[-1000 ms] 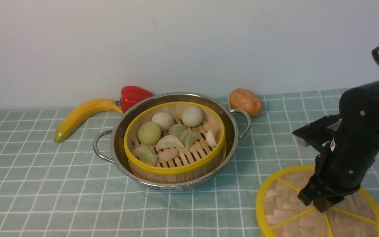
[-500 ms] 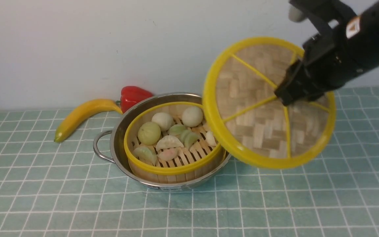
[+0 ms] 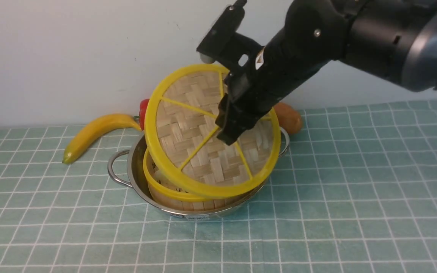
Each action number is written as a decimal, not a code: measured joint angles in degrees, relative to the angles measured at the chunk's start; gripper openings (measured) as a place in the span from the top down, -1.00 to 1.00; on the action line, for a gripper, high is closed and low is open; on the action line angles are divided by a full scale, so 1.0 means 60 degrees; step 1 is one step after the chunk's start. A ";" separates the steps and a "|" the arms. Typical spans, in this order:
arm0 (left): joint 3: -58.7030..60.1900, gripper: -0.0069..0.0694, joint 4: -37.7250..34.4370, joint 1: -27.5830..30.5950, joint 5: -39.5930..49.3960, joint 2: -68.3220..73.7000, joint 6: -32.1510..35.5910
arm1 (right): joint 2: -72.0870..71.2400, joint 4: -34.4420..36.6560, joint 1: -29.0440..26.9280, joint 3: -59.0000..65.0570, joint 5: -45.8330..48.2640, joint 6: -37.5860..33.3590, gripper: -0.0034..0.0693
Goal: Place the steamer in the pot on the blue tablecloth, and put the lid on the steamer.
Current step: 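Place the bamboo steamer lid onto the steamer basket in the pot with the right gripper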
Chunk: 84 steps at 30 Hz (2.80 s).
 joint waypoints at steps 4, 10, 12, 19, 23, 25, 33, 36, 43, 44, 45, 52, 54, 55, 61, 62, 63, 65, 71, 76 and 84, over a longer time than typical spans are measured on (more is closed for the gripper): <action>0.0000 -0.70 0.0000 0.0000 0.0000 0.0000 0.0000 | 0.0483 -0.0028 0.0009 -0.0279 -0.0252 -0.0158 0.50; 0.0000 -0.70 0.0000 0.0000 0.0000 0.0000 0.0000 | 0.0874 -0.0046 0.0009 -0.0323 -0.0543 -0.0368 0.50; 0.0000 -0.70 0.0000 0.0000 0.0000 0.0000 0.0000 | 0.0901 -0.0046 0.0009 -0.0323 -0.0600 -0.0402 0.50; 0.0000 -0.70 0.0000 0.0000 0.0000 0.0000 0.0000 | 0.0914 -0.0046 0.0009 -0.0323 -0.0838 -0.0618 0.50; 0.0000 -0.70 0.0000 0.0000 0.0000 0.0000 0.0000 | 0.0914 -0.0046 0.0009 -0.0323 -0.0840 -0.0686 0.50; 0.0000 -0.70 0.0000 0.0000 0.0000 0.0000 0.0000 | 0.0914 -0.0046 0.0009 -0.0323 -0.0882 -0.0686 0.50; 0.0000 -0.70 0.0000 0.0000 0.0000 0.0000 0.0000 | 0.0914 -0.0036 0.0009 -0.0323 -0.1097 -0.0865 0.50; 0.0000 -0.70 0.0000 0.0000 0.0000 0.0000 0.0000 | 0.0926 0.0009 0.0009 -0.0323 -0.1118 -0.0876 0.50; 0.0000 -0.70 0.0000 0.0000 0.0000 0.0000 0.0000 | 0.1198 0.0078 0.0009 -0.0323 -0.1304 -0.0984 0.50; 0.0000 -0.70 0.0000 0.0000 0.0000 0.0000 0.0000 | 0.1235 0.0089 0.0009 -0.0323 -0.1313 -0.1030 0.50; 0.0000 -0.70 0.0000 0.0000 0.0000 0.0000 0.0000 | 0.1352 0.0109 0.0009 -0.0323 -0.1379 -0.1108 0.50; 0.0000 -0.70 0.0000 0.0000 0.0000 0.0000 0.0000 | 0.1530 0.0109 0.0009 -0.0323 -0.1718 -0.1443 0.50; 0.0000 -0.70 0.0000 0.0000 0.0000 0.0000 0.0000 | 0.1530 0.0109 0.0009 -0.0323 -0.1736 -0.1535 0.50; 0.0000 -0.70 0.0000 0.0000 0.0000 0.0000 0.0000 | 0.1521 0.0109 0.0009 -0.0323 -0.1736 -0.1567 0.50; 0.0000 -0.70 0.0000 0.0000 0.0000 0.0000 0.0000 | 0.1480 0.0109 0.0009 -0.0323 -0.1727 -0.1645 0.50; 0.0000 -0.70 0.0000 0.0000 0.0000 0.0000 0.0000 | 0.1473 0.0109 0.0009 -0.0323 -0.1727 -0.1645 0.50; 0.0000 -0.70 0.0000 0.0000 0.0000 0.0000 0.0000 | 0.1473 0.0109 0.0031 -0.0323 -0.1727 -0.1655 0.50; 0.0000 -0.70 0.0000 0.0000 0.0000 0.0000 0.0000 | 0.1461 0.0109 0.0061 -0.0323 -0.1727 -0.1679 0.50; 0.0000 -0.70 0.0000 0.0000 0.0000 0.0000 0.0000 | 0.1445 0.0100 0.0201 -0.0408 -0.1865 -0.1818 0.50; 0.0000 -0.70 0.0000 0.0000 0.0000 0.0000 0.0000 | 0.1445 0.0100 0.0264 -0.0419 -0.2060 -0.1889 0.50; 0.0000 -0.70 0.0000 0.0000 0.0000 0.0000 0.0000 | 0.1445 0.0100 0.0274 -0.0437 -0.2148 -0.1846 0.50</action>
